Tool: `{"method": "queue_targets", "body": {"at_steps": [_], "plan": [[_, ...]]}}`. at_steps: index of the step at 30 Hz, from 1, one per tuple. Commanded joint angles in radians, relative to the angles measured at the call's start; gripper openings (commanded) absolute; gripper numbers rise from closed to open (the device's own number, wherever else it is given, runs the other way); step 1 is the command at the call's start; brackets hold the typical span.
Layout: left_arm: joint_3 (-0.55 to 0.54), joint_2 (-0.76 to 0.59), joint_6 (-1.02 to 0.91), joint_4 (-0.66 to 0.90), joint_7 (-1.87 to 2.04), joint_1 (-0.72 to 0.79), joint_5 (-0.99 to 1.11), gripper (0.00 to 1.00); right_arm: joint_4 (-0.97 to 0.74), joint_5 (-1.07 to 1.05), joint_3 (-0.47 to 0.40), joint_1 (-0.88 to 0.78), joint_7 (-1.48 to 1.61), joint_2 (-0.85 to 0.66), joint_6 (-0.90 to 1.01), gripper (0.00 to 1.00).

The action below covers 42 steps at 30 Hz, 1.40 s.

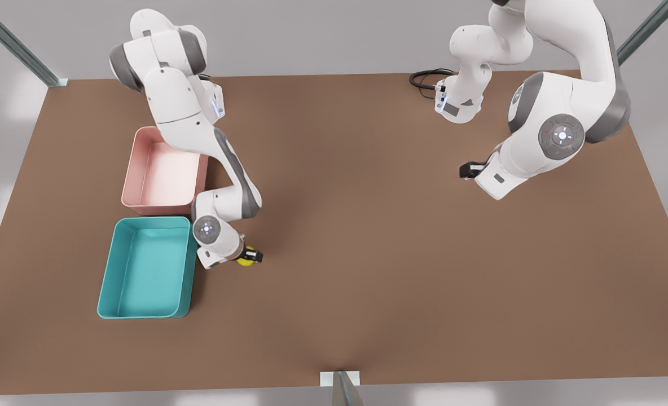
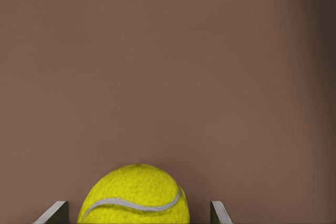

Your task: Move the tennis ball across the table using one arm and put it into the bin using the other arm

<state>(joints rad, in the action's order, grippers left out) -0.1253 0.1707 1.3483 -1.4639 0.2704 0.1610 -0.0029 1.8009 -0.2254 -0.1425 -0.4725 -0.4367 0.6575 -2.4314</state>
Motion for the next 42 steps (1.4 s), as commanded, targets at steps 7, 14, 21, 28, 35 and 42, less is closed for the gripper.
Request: {"method": "queue_targets", "body": {"at_steps": [7,14,21,28,35,42], "plan": [[0.0,0.0,-0.003,0.004,0.085,0.0,0.0,1.0,0.012,-0.002,0.0,-0.014,0.027,0.011,-0.037,1.0],[0.0,0.001,-0.003,0.002,0.081,0.0,0.0,1.0,0.011,0.0,0.0,-0.02,0.029,0.027,-0.038,1.0],[-0.008,0.007,0.006,0.002,0.085,0.0,-0.023,1.0,0.008,-0.002,0.001,-0.018,0.03,0.03,-0.037,0.61],[-0.008,0.012,0.003,0.002,0.084,0.0,-0.025,1.0,-0.095,0.009,-0.091,-0.006,0.309,-0.165,0.363,0.61],[-0.013,0.009,-0.003,0.002,0.079,0.002,-0.023,1.0,-0.19,0.184,-0.373,-0.005,0.691,-0.107,0.546,0.61],[-0.014,0.012,-0.005,0.0,0.082,0.002,-0.025,1.0,-0.192,0.172,-0.373,0.005,0.676,-0.078,0.515,1.0]]}}
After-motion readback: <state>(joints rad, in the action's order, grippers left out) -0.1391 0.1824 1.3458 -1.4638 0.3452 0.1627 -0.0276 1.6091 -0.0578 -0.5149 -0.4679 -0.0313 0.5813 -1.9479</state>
